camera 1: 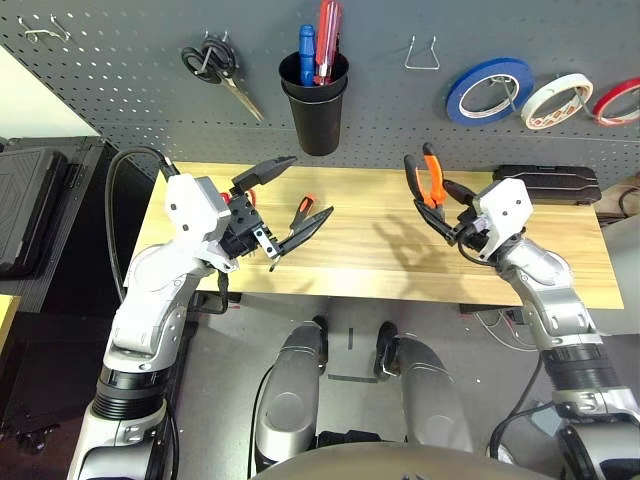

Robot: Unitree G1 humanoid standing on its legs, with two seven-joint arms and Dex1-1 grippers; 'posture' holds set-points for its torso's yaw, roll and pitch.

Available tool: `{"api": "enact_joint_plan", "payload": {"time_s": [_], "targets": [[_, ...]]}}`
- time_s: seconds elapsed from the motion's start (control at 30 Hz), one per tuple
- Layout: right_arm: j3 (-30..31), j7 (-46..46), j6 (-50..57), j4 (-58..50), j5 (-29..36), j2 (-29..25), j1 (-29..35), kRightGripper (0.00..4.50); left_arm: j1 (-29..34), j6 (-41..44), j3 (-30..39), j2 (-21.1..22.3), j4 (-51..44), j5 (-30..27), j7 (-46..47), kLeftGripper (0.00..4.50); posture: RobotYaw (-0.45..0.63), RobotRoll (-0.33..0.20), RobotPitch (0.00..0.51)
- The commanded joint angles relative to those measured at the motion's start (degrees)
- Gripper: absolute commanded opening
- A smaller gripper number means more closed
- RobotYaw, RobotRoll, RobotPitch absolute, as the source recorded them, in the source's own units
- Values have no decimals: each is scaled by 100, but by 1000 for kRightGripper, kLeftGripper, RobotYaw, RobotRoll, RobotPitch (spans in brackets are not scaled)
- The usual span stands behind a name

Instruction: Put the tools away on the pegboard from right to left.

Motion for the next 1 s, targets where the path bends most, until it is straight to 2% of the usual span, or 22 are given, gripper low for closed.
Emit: {"api": "enact_joint_plan", "payload": {"time_s": [0.03,0.27,0.57,0.8,1.0], "targets": [[-142,-11,-141,-307,203,37,-99,2409,3,109,45,1,-237,-177,42,4500,233,0,246],[-237,-88,-40,-712,435,78,-386,2409,24,192,59,39,-372,-337,47,4500,219,0,246],[-314,-546,284,-918,515,176,-1362,2409,-139,313,82,9,-384,-518,119,4500,204,0,247],[-414,-918,261,-567,451,324,-2306,2409,-190,304,51,-3,-314,-516,112,4500,202,0,243],[-503,-1144,-95,221,381,511,-3021,2409,-211,264,17,-30,-243,-464,94,4500,211,0,241]]}}
